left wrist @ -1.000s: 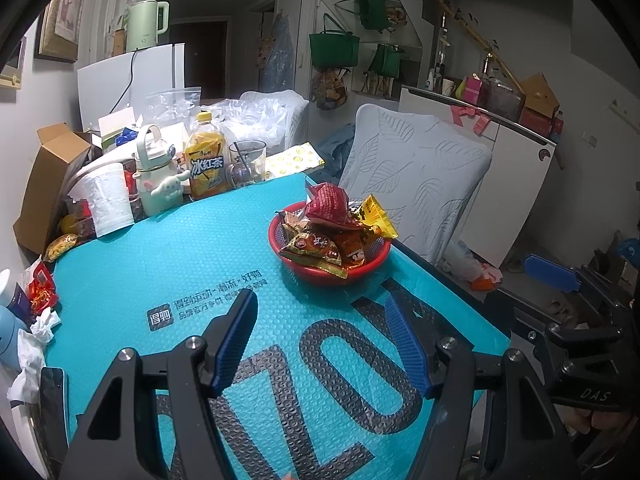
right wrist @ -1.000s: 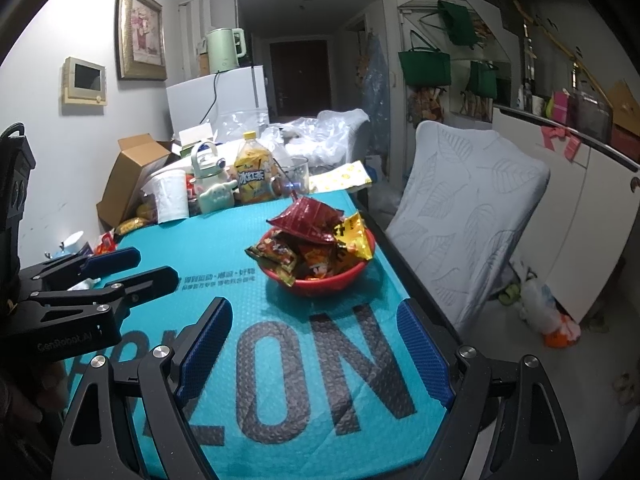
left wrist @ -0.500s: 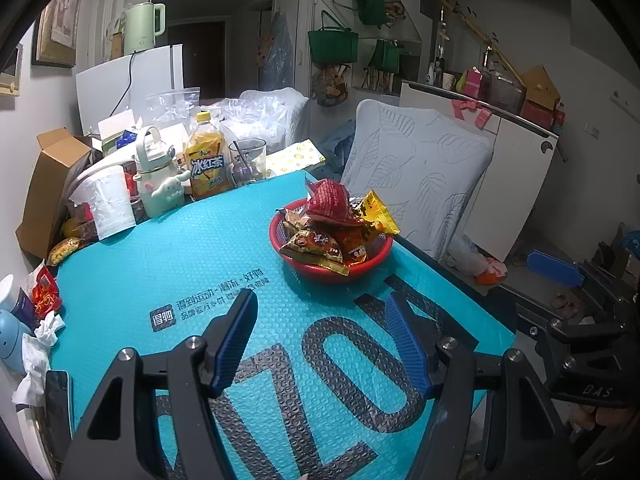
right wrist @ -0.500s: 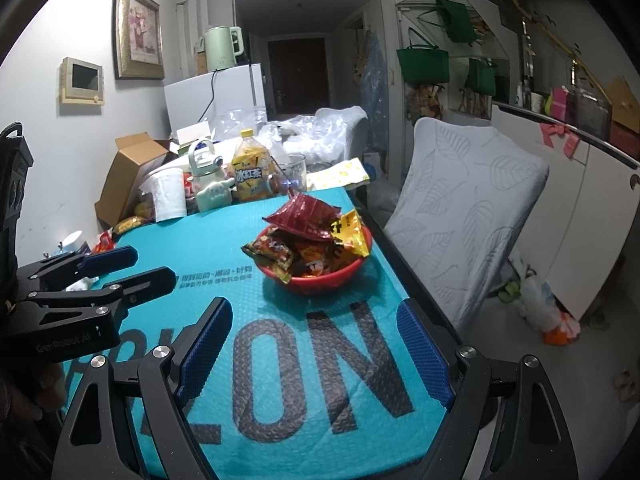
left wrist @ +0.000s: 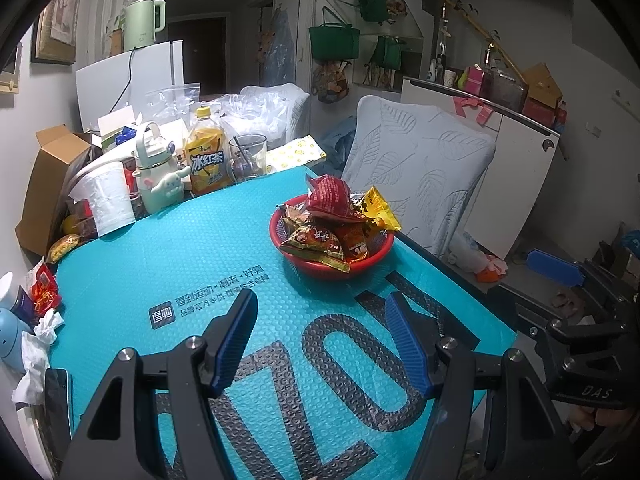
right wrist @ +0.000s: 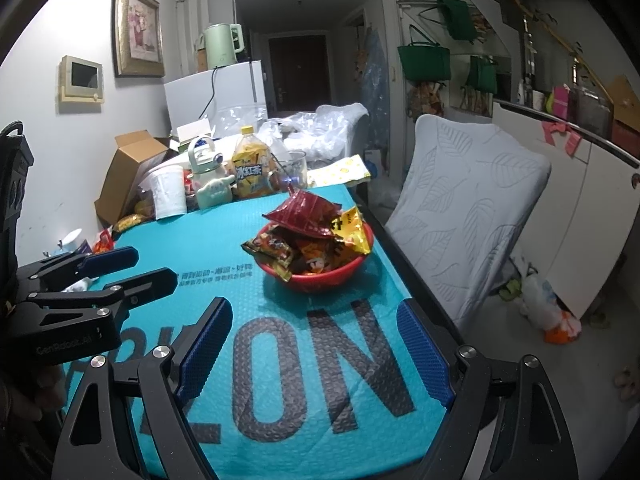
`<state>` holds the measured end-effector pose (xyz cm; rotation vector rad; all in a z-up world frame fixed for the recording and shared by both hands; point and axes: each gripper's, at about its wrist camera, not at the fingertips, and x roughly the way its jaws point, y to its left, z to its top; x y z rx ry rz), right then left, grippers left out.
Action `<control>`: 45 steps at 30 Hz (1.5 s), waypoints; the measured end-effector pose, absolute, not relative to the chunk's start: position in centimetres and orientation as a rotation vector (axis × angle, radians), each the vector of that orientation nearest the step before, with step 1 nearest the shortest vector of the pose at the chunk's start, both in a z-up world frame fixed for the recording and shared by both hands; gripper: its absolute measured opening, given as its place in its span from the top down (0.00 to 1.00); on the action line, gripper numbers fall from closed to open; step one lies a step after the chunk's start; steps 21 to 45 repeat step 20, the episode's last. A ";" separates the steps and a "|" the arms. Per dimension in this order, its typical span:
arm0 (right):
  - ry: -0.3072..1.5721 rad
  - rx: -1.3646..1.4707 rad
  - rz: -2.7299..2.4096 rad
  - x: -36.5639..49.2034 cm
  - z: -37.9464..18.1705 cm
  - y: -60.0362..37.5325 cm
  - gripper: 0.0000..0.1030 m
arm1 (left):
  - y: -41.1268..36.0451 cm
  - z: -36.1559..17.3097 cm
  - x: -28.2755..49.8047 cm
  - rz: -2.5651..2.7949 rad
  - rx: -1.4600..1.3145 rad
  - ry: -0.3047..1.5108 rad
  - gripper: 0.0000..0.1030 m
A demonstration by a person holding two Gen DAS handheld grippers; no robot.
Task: Organize snacks
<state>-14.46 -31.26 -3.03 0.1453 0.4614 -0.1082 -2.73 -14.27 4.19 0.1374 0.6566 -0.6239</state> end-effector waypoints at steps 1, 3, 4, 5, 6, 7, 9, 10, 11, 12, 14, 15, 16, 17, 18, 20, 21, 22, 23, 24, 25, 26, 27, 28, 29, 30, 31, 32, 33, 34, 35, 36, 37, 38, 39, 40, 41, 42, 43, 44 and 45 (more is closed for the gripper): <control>0.462 0.144 -0.109 -14.4 -3.1 -31.3 0.17 | -14.3 4.1 -2.7 -0.619 0.138 0.658 0.37; 0.464 0.144 -0.108 -14.3 -3.1 -31.2 0.17 | -14.3 4.0 -2.6 -0.608 0.144 0.659 0.37; 0.464 0.144 -0.108 -14.3 -3.1 -31.2 0.17 | -14.3 4.0 -2.6 -0.607 0.145 0.658 0.37; 0.466 0.143 -0.107 -14.3 -3.1 -31.2 0.17 | -14.3 4.0 -2.6 -0.606 0.146 0.657 0.37; 0.468 0.141 -0.108 -14.2 -3.2 -31.2 0.17 | -14.3 4.0 -2.6 -0.605 0.146 0.656 0.37; 0.469 0.140 -0.110 -14.1 -3.2 -31.2 0.17 | -14.3 4.0 -2.6 -0.604 0.148 0.654 0.37; 0.470 0.139 -0.110 -14.1 -3.3 -31.1 0.17 | -14.3 4.0 -2.7 -0.600 0.152 0.654 0.37; 0.471 0.140 -0.110 -14.1 -3.3 -31.1 0.17 | -14.4 4.0 -2.7 -0.597 0.155 0.655 0.37; 0.471 0.140 -0.111 -14.1 -3.3 -31.1 0.17 | -14.4 4.0 -2.7 -0.592 0.158 0.656 0.37; 0.472 0.139 -0.112 -14.1 -3.3 -31.1 0.17 | -14.4 4.0 -2.7 -0.587 0.160 0.656 0.37; 0.475 0.137 -0.114 -14.1 -3.3 -31.1 0.17 | -14.4 4.0 -2.7 -0.588 0.160 0.657 0.37; 0.476 0.137 -0.114 -14.0 -3.4 -31.1 0.17 | -14.4 4.0 -2.7 -0.587 0.161 0.657 0.37; 0.476 0.138 -0.113 -14.0 -3.4 -31.1 0.17 | -14.4 4.0 -2.7 -0.588 0.161 0.657 0.37; 0.476 0.137 -0.113 -14.0 -3.4 -31.2 0.17 | -14.4 3.9 -2.7 -0.587 0.161 0.657 0.37; 0.475 0.137 -0.114 -14.0 -3.3 -31.2 0.17 | -14.4 3.9 -2.7 -0.585 0.159 0.658 0.37; 0.477 0.137 -0.114 -14.0 -3.4 -31.1 0.17 | -14.3 3.9 -2.6 -0.589 0.155 0.656 0.37; 0.477 0.137 -0.114 -14.0 -3.4 -31.1 0.17 | -14.3 3.9 -2.6 -0.589 0.155 0.656 0.37; 0.477 0.137 -0.114 -14.0 -3.4 -31.1 0.17 | -14.3 3.9 -2.6 -0.589 0.155 0.656 0.37; 0.477 0.137 -0.114 -14.0 -3.4 -31.1 0.17 | -14.3 3.9 -2.6 -0.589 0.155 0.656 0.37; 0.477 0.137 -0.114 -14.0 -3.4 -31.1 0.17 | -14.3 3.9 -2.6 -0.589 0.155 0.656 0.37; 0.477 0.137 -0.114 -14.0 -3.4 -31.1 0.17 | -14.3 3.9 -2.6 -0.589 0.155 0.656 0.37; 0.477 0.137 -0.114 -14.0 -3.4 -31.1 0.17 | -14.3 3.9 -2.6 -0.589 0.155 0.656 0.37; 0.477 0.137 -0.114 -14.0 -3.4 -31.1 0.17 | -14.3 3.9 -2.6 -0.589 0.155 0.656 0.37; 0.477 0.137 -0.114 -14.0 -3.4 -31.1 0.17 | -14.3 3.9 -2.6 -0.589 0.155 0.656 0.37; 0.477 0.137 -0.114 -14.0 -3.4 -31.1 0.17 | -14.3 3.9 -2.6 -0.589 0.155 0.656 0.37; 0.477 0.137 -0.114 -14.0 -3.4 -31.1 0.17 | -14.3 3.9 -2.6 -0.589 0.155 0.656 0.37; 0.477 0.137 -0.114 -14.0 -3.4 -31.1 0.17 | -14.3 3.9 -2.6 -0.589 0.155 0.656 0.37; 0.477 0.137 -0.114 -14.0 -3.4 -31.1 0.17 | -14.3 3.9 -2.6 -0.589 0.155 0.656 0.37; 0.477 0.137 -0.114 -14.0 -3.4 -31.1 0.17 | -14.3 3.9 -2.6 -0.589 0.155 0.656 0.37; 0.477 0.137 -0.114 -14.0 -3.4 -31.1 0.17 | -14.3 3.9 -2.6 -0.589 0.155 0.656 0.37; 0.477 0.137 -0.114 -14.0 -3.4 -31.1 0.17 | -14.3 3.9 -2.6 -0.589 0.155 0.656 0.37; 0.477 0.137 -0.114 -14.0 -3.4 -31.1 0.17 | -14.3 3.9 -2.6 -0.589 0.155 0.656 0.37; 0.477 0.137 -0.114 -14.0 -3.4 -31.1 0.17 | -14.3 3.9 -2.6 -0.589 0.155 0.656 0.37; 0.477 0.137 -0.114 -14.0 -3.4 -31.1 0.17 | -14.3 3.9 -2.6 -0.589 0.155 0.656 0.37; 0.477 0.137 -0.114 -14.0 -3.4 -31.1 0.17 | -14.3 3.9 -2.6 -0.589 0.155 0.656 0.37; 0.477 0.137 -0.114 -14.0 -3.4 -31.1 0.17 | -14.3 3.9 -2.6 -0.589 0.155 0.656 0.37; 0.477 0.137 -0.114 -14.0 -3.4 -31.1 0.17 | -14.3 3.9 -2.6 -0.589 0.155 0.656 0.37; 0.477 0.137 -0.114 -14.0 -3.4 -31.1 0.17 | -14.3 3.9 -2.6 -0.589 0.155 0.656 0.37; 0.477 0.137 -0.114 -14.0 -3.4 -31.1 0.17 | -14.3 3.9 -2.6 -0.589 0.155 0.656 0.37; 0.477 0.137 -0.114 -14.0 -3.4 -31.1 0.17 | -14.3 3.9 -2.6 -0.589 0.155 0.656 0.37; 0.477 0.137 -0.114 -14.0 -3.4 -31.1 0.17 | -14.3 3.9 -2.6 -0.589 0.155 0.656 0.37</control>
